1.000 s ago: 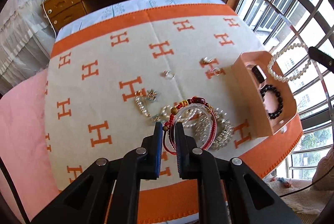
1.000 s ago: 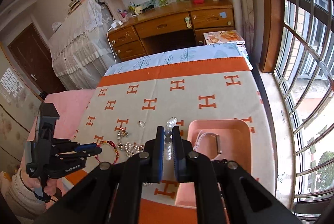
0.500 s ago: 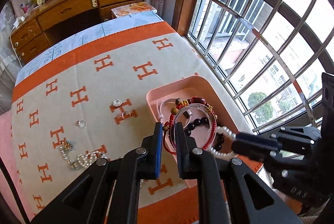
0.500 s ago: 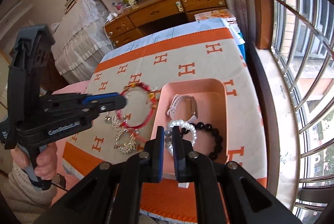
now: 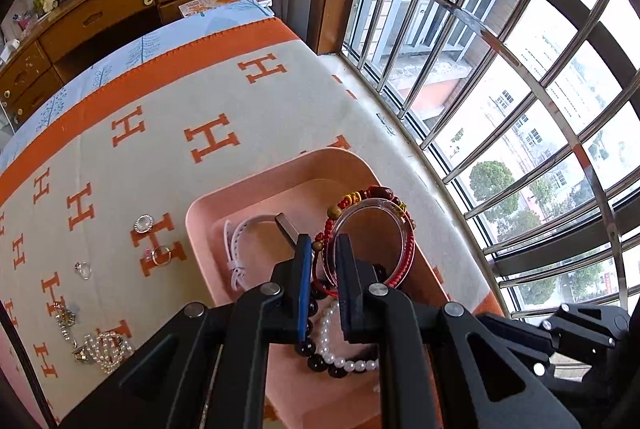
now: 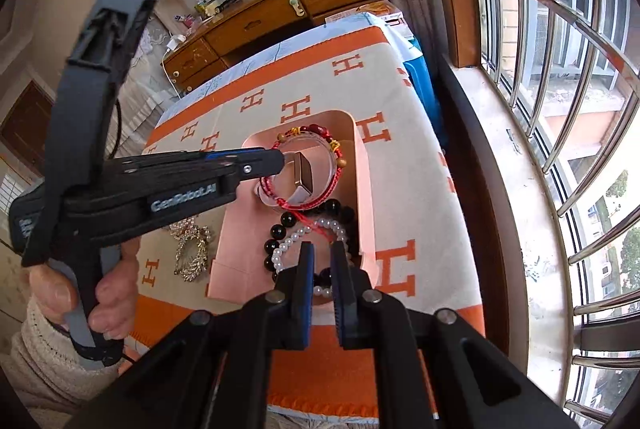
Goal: Organize jewelry
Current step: 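Lower the red bangles into the pink box with the left tool and open it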
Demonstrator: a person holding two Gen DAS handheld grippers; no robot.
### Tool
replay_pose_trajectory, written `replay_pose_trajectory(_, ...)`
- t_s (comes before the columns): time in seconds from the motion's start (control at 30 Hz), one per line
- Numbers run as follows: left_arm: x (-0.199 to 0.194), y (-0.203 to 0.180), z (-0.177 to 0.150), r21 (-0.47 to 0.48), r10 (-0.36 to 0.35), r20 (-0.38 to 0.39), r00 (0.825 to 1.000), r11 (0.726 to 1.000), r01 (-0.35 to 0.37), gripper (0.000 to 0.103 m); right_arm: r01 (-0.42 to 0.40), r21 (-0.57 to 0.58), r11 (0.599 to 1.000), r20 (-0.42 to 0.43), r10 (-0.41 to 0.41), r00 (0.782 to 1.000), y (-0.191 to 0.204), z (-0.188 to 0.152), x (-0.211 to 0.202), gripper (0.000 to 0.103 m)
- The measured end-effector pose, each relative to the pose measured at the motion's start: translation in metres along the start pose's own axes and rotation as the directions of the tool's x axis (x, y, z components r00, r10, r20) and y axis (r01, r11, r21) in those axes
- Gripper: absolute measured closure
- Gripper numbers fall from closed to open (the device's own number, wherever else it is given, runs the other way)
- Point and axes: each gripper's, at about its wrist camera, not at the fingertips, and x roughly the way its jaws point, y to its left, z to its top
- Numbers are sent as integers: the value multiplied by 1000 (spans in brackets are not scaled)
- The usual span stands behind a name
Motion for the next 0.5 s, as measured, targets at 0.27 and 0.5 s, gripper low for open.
replay_pose_trajectory(0.27, 29, 10, 9, -54, 99, -58, 993, 993, -102, 93, 1, 5, 1000, 27, -1, 1000, -5, -5, -5, 94)
replay_pose_trajectory(0.5, 38, 6, 18, -74, 28, -59, 998, 997, -32, 93, -17, -26, 1000, 24, 18, 1000, 2, -2, 0, 94)
